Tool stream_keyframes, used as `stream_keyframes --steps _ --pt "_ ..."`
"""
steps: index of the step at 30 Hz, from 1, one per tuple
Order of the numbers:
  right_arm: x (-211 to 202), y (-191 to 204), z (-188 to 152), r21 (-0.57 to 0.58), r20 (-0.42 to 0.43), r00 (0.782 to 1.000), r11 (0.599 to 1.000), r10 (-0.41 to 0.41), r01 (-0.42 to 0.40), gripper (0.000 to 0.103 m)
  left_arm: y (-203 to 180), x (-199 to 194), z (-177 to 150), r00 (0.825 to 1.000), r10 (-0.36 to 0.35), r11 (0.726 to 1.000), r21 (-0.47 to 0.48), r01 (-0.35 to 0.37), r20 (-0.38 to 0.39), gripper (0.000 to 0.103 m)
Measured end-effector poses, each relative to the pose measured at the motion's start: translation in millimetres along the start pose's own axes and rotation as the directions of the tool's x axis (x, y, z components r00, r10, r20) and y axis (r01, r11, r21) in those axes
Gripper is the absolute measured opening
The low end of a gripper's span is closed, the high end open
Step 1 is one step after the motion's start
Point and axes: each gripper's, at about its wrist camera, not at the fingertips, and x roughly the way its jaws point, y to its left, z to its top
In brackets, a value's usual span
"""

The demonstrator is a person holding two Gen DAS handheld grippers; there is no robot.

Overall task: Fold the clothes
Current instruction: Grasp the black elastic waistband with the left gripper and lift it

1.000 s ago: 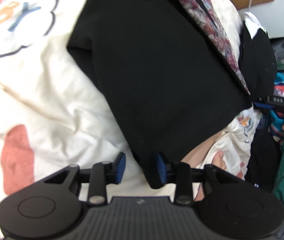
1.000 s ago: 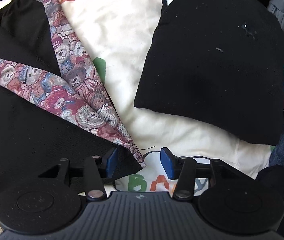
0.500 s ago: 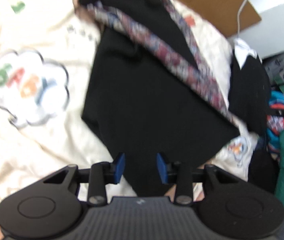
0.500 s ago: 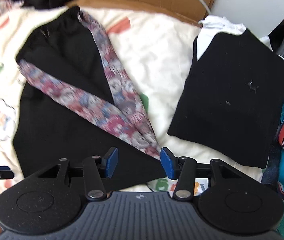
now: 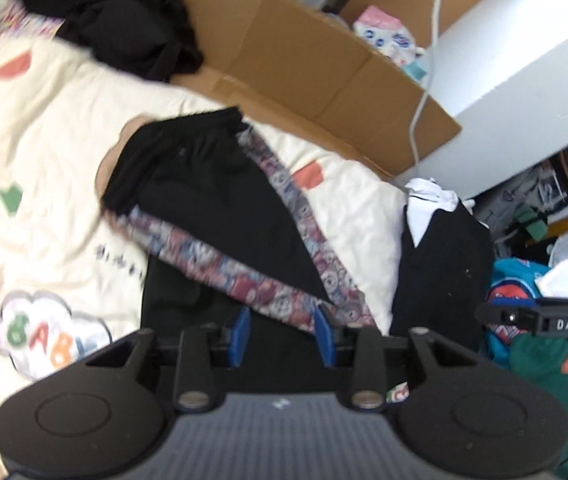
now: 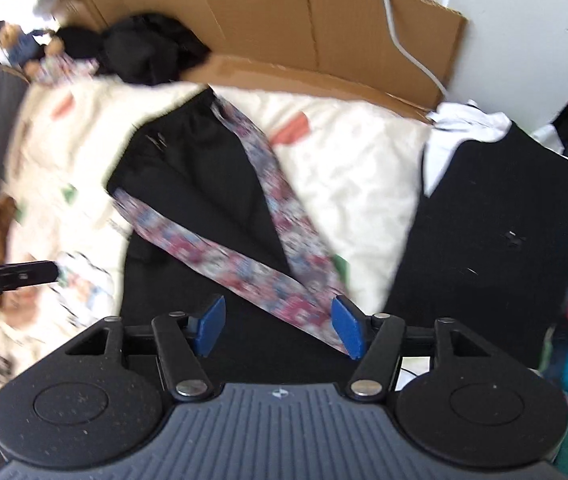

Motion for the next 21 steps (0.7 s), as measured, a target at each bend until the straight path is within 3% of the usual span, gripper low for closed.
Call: stream_keyframes --steps 4,12,18,21 --pt "-8 7 18 -0.018 0.015 1.000 1.000 0.008 -0.008 0.069 -5 -1 24 1.000 0.004 0.998 0.062 -0.003 -0.004 0.038" --pt "-24 26 48 -0.170 0.111 0.986 0.976 -0.121 0.139 0.074 8 -5 46 1.000 0.021 0.981 0.194 -0.016 -0.022 0.038" --pt "4 27 33 -0.208 0.103 0.994 0.976 -0.036 0.057 0.075 58 7 62 0.999 0.036 0.985 0.172 -0.031 -0.024 0.038" --pt "28 34 22 -0.234 0.149 0.987 0.967 -0.067 0.101 0.075 88 22 67 1.000 0.023 0.991 0.132 -0.020 -0.022 0.038"
